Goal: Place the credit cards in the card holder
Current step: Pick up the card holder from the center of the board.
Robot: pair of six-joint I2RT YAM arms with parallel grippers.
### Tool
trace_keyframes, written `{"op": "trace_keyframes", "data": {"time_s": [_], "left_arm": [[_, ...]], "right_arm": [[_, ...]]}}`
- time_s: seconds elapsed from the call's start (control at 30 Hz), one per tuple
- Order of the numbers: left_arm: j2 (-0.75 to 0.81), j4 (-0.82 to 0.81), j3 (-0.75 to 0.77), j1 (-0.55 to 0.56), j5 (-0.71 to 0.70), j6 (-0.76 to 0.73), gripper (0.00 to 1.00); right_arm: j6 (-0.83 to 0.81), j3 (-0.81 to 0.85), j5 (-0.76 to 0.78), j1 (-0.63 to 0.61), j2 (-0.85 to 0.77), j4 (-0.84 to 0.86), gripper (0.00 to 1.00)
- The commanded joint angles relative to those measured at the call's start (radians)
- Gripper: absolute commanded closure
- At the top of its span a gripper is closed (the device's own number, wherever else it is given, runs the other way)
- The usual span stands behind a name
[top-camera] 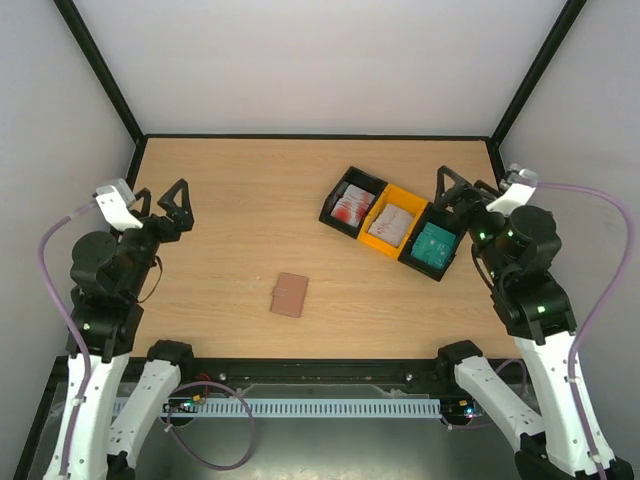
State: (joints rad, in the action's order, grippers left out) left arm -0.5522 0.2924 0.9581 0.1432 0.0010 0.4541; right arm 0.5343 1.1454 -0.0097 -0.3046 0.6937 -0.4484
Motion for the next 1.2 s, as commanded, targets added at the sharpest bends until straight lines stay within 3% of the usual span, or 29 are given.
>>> {"op": "trace_keyframes", "data": {"time_s": [0.0, 0.1, 0.23, 0.4, 0.57, 0.67, 0.83, 1.03, 1.17], "left_arm": [[0.033, -0.097, -0.083, -0.053, 0.113, 0.063, 0.02], [0.056, -0.133, -0.165, -0.076, 0.143, 0.138, 0.01], [0.050, -0.372, -0.337, -0.092, 0.337, 0.313, 0.00], [-0.099, -0.545, -0.466, -0.057, 0.428, 0.457, 0.00], [-0.268, -0.488, -0.457, 0.053, 0.411, 0.420, 0.00], [-0.389, -0.364, -0.414, 0.116, 0.421, 0.371, 0.00], [-0.518, -0.291, -0.432, 0.223, 0.408, 0.365, 0.00], [-0.570, -0.233, -0.484, 0.276, 0.395, 0.387, 0.04], [-0.587, -0.242, -0.522, 0.299, 0.439, 0.396, 0.17]], "right_arm": [[0.045, -0.079, -0.262, 0.049, 0.025, 0.047, 0.05], [0.112, -0.174, -0.406, 0.071, 0.042, 0.139, 0.03], [0.207, -0.323, -0.620, 0.083, 0.091, 0.309, 0.02], [0.253, -0.468, -0.678, 0.061, 0.154, 0.400, 0.02], [0.241, -0.534, -0.678, -0.019, 0.254, 0.403, 0.02], [0.281, -0.580, -0.640, -0.111, 0.329, 0.464, 0.01], [0.332, -0.596, -0.551, -0.288, 0.479, 0.519, 0.07], [0.396, -0.584, -0.498, -0.441, 0.637, 0.578, 0.22], [0.453, -0.580, -0.498, -0.518, 0.722, 0.662, 0.33]]}}
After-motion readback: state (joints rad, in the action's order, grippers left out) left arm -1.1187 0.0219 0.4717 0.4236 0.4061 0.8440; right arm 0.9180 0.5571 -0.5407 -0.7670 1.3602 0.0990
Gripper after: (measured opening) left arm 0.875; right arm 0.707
